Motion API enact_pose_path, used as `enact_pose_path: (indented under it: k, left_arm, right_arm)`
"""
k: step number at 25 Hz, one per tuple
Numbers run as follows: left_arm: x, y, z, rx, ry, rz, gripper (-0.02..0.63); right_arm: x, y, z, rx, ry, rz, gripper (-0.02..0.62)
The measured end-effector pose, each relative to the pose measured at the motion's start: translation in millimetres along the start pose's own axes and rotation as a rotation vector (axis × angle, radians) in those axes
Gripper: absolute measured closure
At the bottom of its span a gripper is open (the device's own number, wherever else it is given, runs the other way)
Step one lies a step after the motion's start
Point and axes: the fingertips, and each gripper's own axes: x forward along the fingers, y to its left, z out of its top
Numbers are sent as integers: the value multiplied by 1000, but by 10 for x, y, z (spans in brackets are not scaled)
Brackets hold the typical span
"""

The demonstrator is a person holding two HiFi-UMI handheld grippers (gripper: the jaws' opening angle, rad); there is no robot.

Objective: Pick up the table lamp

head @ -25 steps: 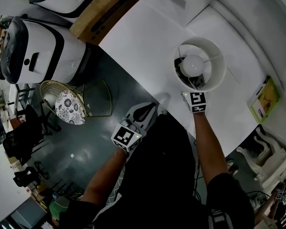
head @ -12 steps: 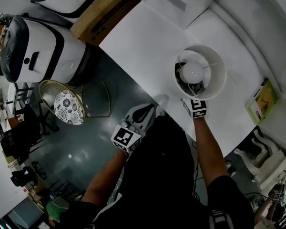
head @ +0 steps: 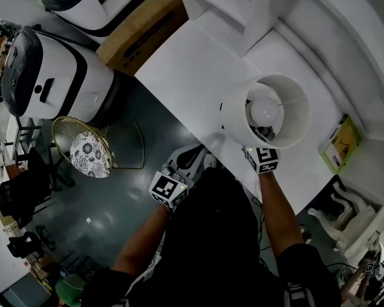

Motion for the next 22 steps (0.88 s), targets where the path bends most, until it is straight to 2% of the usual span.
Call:
enact_pose_path:
  k: [8, 18, 22]
  left_arm:
    - [-97, 146, 204, 0, -31, 35, 586]
    - [-184, 204, 512, 3, -89, 43, 586]
    - [-271, 238, 629, 10, -104, 71, 586]
  right_arm:
    - [-175, 16, 170, 2, 19, -7, 474]
    - [-336, 147, 665, 18, -16, 2, 474]
    - [-407, 192, 832, 19, -25, -11, 474]
